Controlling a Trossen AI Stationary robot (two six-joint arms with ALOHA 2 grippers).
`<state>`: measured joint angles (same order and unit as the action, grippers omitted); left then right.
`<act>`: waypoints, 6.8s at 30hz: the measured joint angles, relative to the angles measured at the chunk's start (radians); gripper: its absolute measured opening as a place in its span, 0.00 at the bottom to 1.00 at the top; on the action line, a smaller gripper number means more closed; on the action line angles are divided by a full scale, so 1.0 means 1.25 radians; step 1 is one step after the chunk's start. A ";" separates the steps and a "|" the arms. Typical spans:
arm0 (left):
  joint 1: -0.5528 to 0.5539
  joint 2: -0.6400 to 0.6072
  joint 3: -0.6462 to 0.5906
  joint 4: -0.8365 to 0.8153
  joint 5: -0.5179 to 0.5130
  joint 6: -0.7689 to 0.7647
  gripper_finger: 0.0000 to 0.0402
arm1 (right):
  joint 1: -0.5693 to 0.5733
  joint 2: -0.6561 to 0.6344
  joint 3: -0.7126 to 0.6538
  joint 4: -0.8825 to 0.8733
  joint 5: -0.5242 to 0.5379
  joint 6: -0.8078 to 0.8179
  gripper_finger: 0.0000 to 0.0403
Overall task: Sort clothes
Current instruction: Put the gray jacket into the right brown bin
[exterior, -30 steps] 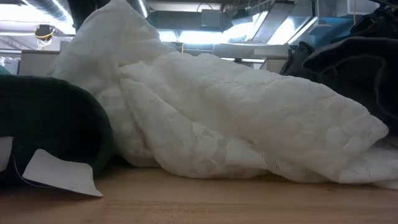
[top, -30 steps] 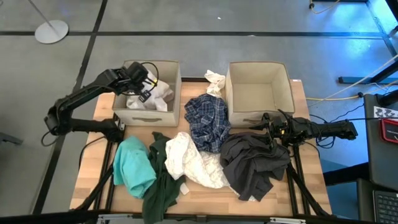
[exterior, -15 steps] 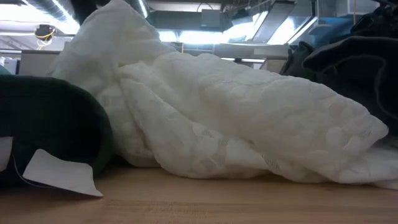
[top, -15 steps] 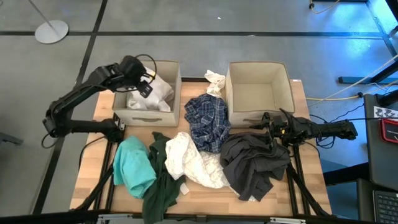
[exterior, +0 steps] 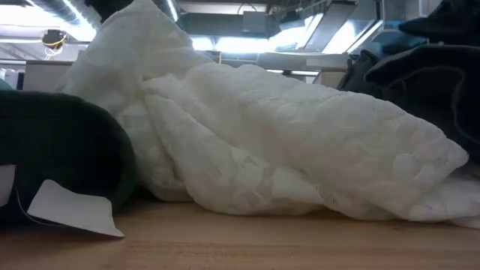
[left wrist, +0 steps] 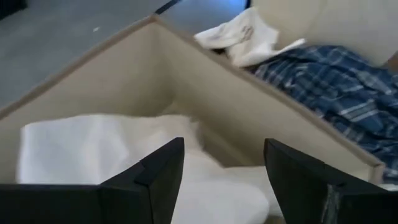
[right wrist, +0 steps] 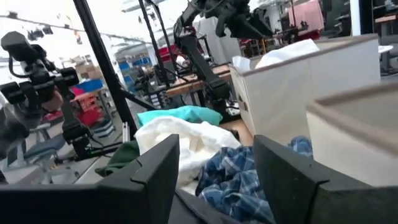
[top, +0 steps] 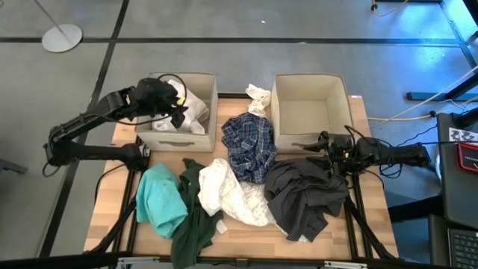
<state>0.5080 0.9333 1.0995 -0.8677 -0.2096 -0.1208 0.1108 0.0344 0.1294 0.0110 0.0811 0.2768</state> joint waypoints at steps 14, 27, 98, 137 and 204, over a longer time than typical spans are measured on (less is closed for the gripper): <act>-0.040 0.006 -0.047 0.040 -0.009 0.000 0.52 | 0.000 0.358 0.348 -0.405 -0.083 0.008 0.52; -0.040 0.006 -0.047 0.040 -0.009 0.023 0.52 | 0.120 0.706 0.436 -0.531 -0.111 0.026 0.52; -0.040 0.006 -0.047 0.032 -0.012 0.015 0.52 | 0.162 1.140 0.465 -0.561 -0.034 -0.077 0.59; -0.040 0.006 -0.047 0.034 -0.012 0.024 0.52 | 0.142 0.823 0.922 -0.616 0.355 -0.362 0.03; -0.040 0.006 -0.047 0.040 -0.024 0.034 0.52 | -0.530 0.840 0.588 -0.606 0.253 -0.386 0.07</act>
<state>0.4579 0.9413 1.0405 -0.8181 -0.2394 -0.0780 -0.5519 1.0840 0.8639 -0.7460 0.3973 -0.2058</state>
